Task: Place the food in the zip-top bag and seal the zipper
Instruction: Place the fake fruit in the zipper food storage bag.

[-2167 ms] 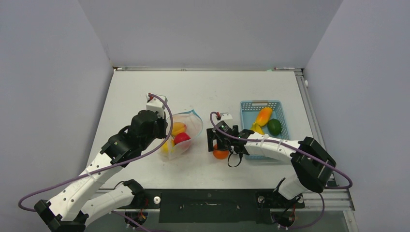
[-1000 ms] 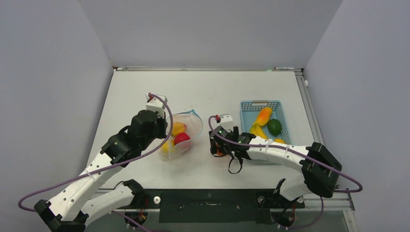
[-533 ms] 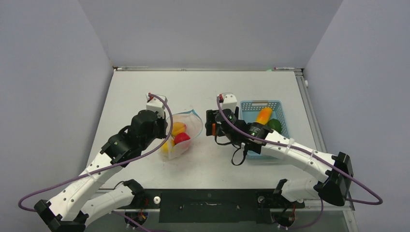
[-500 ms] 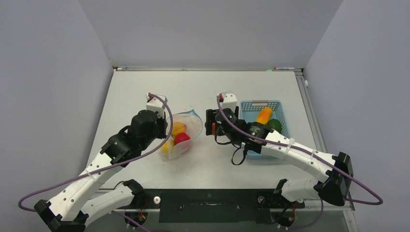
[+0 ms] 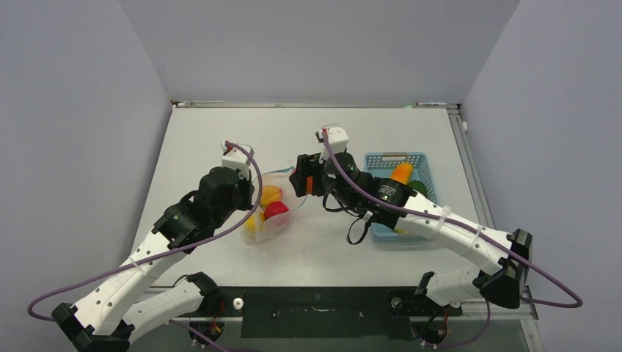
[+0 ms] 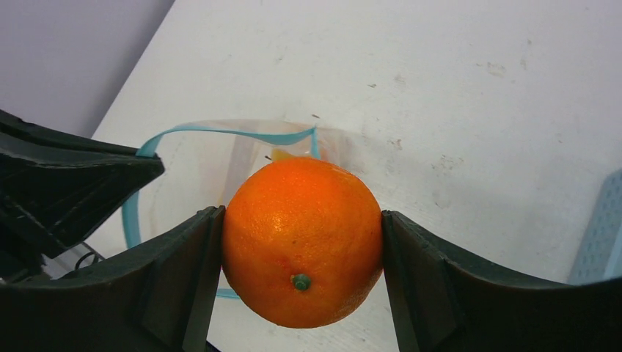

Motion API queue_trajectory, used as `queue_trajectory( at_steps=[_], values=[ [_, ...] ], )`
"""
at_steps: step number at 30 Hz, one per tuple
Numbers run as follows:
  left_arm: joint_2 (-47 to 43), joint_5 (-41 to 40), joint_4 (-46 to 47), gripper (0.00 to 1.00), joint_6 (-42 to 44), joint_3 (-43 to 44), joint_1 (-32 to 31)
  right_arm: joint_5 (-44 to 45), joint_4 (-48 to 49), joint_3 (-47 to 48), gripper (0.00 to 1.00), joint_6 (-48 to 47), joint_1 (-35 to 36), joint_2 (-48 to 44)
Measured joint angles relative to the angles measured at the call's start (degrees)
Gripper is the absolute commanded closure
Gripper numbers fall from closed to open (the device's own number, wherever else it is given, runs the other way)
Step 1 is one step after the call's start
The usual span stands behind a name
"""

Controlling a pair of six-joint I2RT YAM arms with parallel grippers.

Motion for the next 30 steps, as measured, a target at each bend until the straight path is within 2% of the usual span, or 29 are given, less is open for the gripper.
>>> queue_trajectory(
  at_steps=[14,30],
  values=[
    [0.00,0.04,0.00,1.00,0.00,0.00,0.07,-4.02,4.24,3.02,0.56,-0.55,4.13,8.92],
    [0.00,0.11,0.07,1.00,0.00,-0.11,0.46,-4.07,7.61,5.35,0.45,0.24,4.46,21.20]
  ],
)
